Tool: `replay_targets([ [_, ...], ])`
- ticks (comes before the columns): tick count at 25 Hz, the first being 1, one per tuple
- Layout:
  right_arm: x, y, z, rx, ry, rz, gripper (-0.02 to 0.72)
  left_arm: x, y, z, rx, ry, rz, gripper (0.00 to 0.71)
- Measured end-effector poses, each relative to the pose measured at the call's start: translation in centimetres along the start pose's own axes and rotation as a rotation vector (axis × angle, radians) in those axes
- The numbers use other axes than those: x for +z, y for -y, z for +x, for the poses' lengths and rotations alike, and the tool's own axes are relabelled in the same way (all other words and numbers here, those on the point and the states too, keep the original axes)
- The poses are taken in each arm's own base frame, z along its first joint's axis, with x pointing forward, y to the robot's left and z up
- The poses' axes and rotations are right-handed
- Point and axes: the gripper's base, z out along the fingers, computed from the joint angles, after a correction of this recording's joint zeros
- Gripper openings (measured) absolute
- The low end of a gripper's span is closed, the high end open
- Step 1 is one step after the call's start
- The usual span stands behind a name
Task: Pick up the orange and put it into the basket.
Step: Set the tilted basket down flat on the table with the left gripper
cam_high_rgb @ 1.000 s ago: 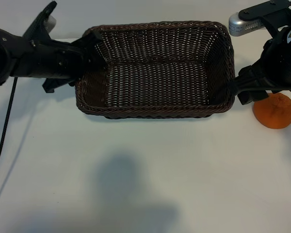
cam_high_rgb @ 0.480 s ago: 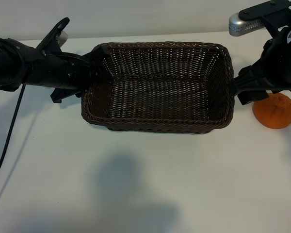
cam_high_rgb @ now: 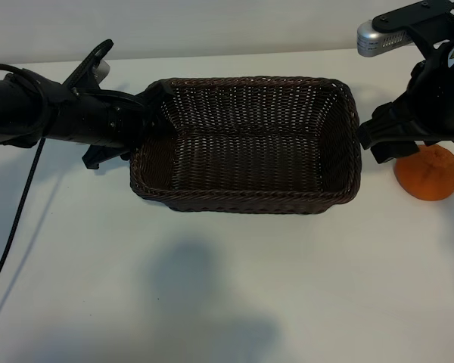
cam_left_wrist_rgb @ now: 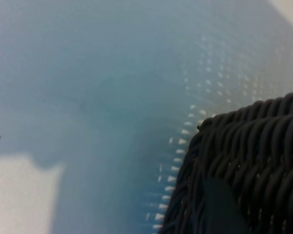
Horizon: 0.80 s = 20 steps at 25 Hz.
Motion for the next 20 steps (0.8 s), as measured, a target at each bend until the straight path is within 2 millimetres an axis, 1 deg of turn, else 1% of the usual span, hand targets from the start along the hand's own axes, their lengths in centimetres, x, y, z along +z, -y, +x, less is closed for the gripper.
replay_targets([
  [10, 0.00, 0.01, 0.00, 0.000, 0.000, 0.001, 0.581, 0.00, -0.01, -0.04, 0.000, 0.005, -0.001, 0.363],
  [20, 0.00, 0.01, 0.01, -0.001, -0.001, 0.001, 0.581, 0.79, -0.54, 0.10, -0.015, -0.010, -0.017, 0.362],
])
